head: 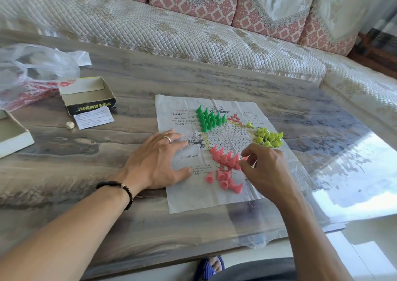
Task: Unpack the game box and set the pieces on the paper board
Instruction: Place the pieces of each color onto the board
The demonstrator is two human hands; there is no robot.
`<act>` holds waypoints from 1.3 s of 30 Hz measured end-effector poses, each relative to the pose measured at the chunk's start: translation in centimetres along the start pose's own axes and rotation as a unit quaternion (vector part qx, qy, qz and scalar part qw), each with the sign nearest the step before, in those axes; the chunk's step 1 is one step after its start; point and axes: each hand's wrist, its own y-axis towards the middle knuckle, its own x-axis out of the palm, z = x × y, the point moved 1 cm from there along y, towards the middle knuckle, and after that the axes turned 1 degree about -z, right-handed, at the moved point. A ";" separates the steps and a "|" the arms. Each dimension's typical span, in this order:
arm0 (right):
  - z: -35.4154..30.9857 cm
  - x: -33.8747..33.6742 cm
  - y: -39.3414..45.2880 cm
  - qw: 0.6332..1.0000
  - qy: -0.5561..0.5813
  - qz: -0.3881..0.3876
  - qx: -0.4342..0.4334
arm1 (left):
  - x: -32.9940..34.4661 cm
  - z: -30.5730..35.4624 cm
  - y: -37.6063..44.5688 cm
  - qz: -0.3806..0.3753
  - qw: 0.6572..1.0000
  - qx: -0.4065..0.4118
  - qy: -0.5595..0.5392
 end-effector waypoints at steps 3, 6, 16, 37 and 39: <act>-0.5 -0.3 -0.3 0.999 0.034 -0.021 -0.022 | 0.1 0.0 0.1 -0.001 1.000 0.000 0.000; -1.2 0.2 -0.6 0.996 0.037 -0.064 -0.052 | 0.0 0.0 0.1 -0.003 1.000 -0.001 -0.001; -3.0 2.0 -0.5 0.992 -0.020 -0.105 -0.074 | -0.1 0.1 0.0 0.000 1.000 -0.001 -0.001; -2.8 0.8 0.1 0.959 0.253 -0.109 0.058 | -0.2 0.1 -0.1 -0.011 1.000 -0.005 0.009; -2.6 0.5 0.3 0.958 0.274 -0.062 0.050 | -0.2 0.2 -0.1 -0.014 1.000 -0.005 0.008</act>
